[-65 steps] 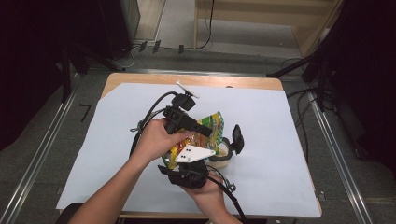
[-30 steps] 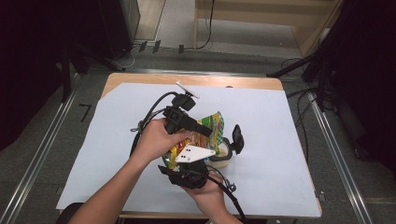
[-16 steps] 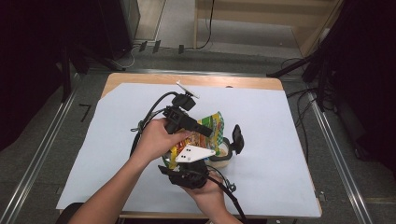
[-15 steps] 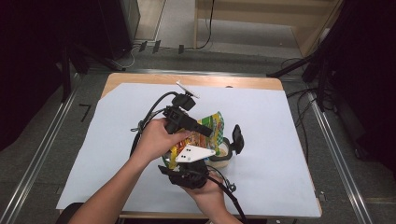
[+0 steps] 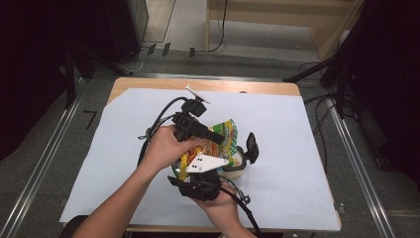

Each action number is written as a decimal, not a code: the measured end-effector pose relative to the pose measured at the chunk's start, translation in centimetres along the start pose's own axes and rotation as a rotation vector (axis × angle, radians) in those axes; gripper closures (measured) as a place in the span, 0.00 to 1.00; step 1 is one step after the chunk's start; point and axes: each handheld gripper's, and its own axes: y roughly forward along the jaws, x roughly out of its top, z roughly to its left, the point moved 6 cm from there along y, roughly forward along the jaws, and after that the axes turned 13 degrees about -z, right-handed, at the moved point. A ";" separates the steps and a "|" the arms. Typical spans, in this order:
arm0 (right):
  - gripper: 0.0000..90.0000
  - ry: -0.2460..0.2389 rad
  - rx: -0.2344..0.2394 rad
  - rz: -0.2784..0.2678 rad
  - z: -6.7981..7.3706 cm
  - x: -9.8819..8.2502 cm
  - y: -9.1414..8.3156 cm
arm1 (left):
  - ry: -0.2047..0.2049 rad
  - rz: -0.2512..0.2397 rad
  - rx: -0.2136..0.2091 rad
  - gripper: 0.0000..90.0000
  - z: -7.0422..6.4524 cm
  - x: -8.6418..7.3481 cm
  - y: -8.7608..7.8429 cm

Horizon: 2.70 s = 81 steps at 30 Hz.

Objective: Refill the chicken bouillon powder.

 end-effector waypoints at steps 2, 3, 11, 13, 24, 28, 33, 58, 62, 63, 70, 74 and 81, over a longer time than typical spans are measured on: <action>0.75 0.000 0.000 0.000 0.0 0.0 0.0 | -0.002 0.001 0.003 0.85 0.1 0.0 0.0; 0.75 -0.001 0.000 0.001 0.1 0.0 0.0 | -0.002 0.003 0.003 0.85 0.1 0.0 0.0; 0.75 -0.005 -0.001 0.006 0.1 0.0 0.0 | -0.009 0.009 0.000 0.85 0.4 0.0 0.0; 0.75 -0.006 -0.001 0.007 0.1 0.0 0.0 | -0.009 0.009 0.001 0.85 0.3 -0.1 0.0; 0.76 -0.006 0.006 -0.010 0.0 0.0 0.0 | 0.023 0.008 0.018 0.85 -0.6 -0.2 0.0; 0.76 -0.008 0.006 -0.011 0.0 -0.1 0.0 | 0.023 0.008 0.016 0.84 -0.6 -0.2 0.0; 0.76 -0.020 0.003 -0.017 -0.1 -0.2 0.0 | 0.029 0.009 0.016 0.84 -0.7 -0.2 0.0; 0.75 0.004 0.003 -0.006 0.2 0.2 -0.2 | -0.011 0.006 0.004 0.84 0.2 0.1 0.0; 0.75 0.004 0.001 -0.007 0.1 0.2 -0.2 | -0.008 0.010 0.003 0.85 0.0 0.1 0.0; 0.75 0.007 0.000 -0.008 0.1 0.2 -0.2 | -0.013 0.012 0.001 0.85 -0.1 0.1 0.1; 0.75 0.008 0.000 -0.004 0.1 0.3 -0.2 | -0.032 0.035 -0.004 0.84 0.0 0.2 0.3; 0.75 0.011 -0.005 -0.005 -0.1 0.4 -0.3 | -0.035 0.039 -0.003 0.84 -0.1 0.2 0.4; 0.75 0.013 -0.008 -0.011 -0.3 0.4 -0.3 | -0.035 0.038 -0.003 0.84 -0.2 0.4 0.6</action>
